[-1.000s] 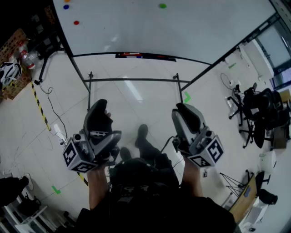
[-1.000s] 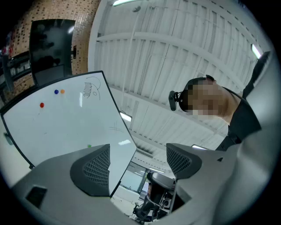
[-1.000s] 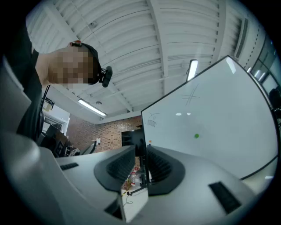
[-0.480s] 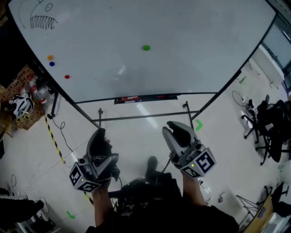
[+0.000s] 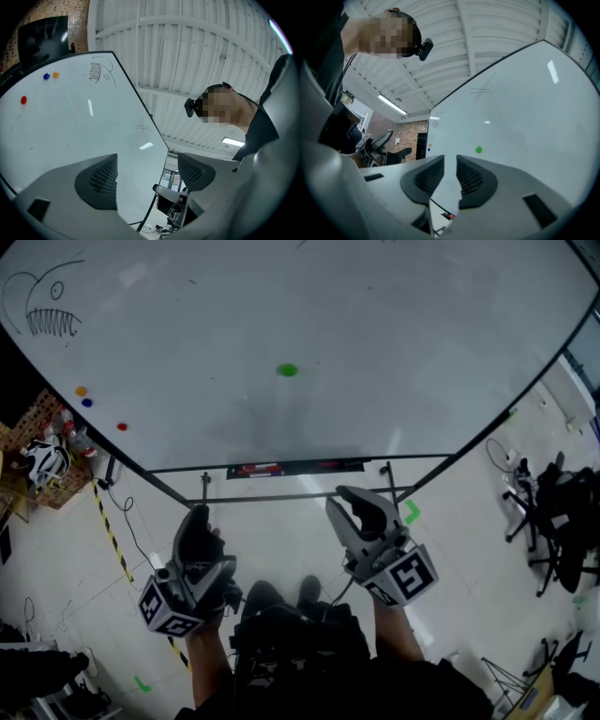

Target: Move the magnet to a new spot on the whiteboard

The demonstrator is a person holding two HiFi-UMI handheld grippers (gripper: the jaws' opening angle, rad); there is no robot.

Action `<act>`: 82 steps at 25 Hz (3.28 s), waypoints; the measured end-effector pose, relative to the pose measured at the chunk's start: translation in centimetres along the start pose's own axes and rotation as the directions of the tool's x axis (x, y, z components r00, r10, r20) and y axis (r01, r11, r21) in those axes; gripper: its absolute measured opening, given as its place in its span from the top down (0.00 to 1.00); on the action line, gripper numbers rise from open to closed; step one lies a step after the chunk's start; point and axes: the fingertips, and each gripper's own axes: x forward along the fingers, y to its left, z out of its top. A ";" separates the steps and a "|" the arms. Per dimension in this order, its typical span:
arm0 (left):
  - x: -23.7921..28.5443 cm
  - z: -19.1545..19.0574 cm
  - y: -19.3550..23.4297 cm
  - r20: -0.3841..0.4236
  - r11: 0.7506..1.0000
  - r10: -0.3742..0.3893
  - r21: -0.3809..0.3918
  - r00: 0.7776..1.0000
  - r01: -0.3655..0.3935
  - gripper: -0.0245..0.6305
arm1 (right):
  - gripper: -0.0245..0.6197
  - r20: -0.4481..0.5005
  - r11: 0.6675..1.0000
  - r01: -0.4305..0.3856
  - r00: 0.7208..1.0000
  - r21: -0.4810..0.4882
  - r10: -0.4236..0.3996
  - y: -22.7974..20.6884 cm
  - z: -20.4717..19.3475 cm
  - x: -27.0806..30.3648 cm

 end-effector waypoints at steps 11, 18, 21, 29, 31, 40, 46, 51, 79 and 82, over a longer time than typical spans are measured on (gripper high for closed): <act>2.9 3.2 7.3 -0.003 0.990 -0.130 -0.051 0.991 0.130 0.35 | 0.81 -0.118 0.960 0.216 0.964 -0.179 -0.238 -4.0 -2.0 7.1; 2.2 5.6 12.1 -0.008 0.981 -0.183 -0.066 0.983 0.182 0.35 | 0.75 -0.141 0.882 0.367 0.897 -0.296 -0.420 -5.5 -1.9 12.4; 1.8 6.2 13.7 -0.021 0.978 -0.200 -0.063 0.980 0.199 0.35 | 0.74 -0.145 0.817 0.437 0.843 -0.376 -0.518 -6.8 -1.8 13.9; 0.7 7.3 15.1 -0.018 0.983 -0.179 -0.048 0.984 0.178 0.35 | 0.69 -0.081 0.675 0.509 0.764 -0.534 -0.640 -10.0 -1.2 18.1; 0.8 7.5 14.8 -0.015 0.985 -0.170 -0.036 0.985 0.169 0.35 | 0.69 -0.066 0.647 0.505 0.758 -0.572 -0.649 -10.6 -0.9 18.6; 1.7 8.1 13.4 -0.007 0.990 -0.138 0.017 0.990 0.139 0.35 | 0.69 -0.062 0.604 0.482 0.748 -0.635 -0.661 -11.9 -1.5 20.0; 2.1 7.5 12.8 -0.015 0.990 -0.139 0.022 0.990 0.139 0.35 | 0.73 -0.071 0.627 0.464 0.766 -0.626 -0.638 -11.9 -1.4 19.9; 2.4 7.2 12.8 -0.021 0.990 -0.140 0.020 0.990 0.140 0.35 | 0.73 -0.076 0.665 0.450 0.793 -0.596 -0.604 -11.8 -1.5 20.0; 6.7 3.9 8.7 -0.085 0.973 -0.231 0.004 0.969 0.232 0.35 | 0.73 0.076 0.992 0.129 0.989 0.002 -0.128 -5.5 4.1 9.5; 7.0 3.5 8.1 -0.086 0.972 -0.234 0.001 0.968 0.235 0.35 | 0.73 0.086 0.995 0.100 0.991 0.007 -0.100 -4.9 4.4 8.8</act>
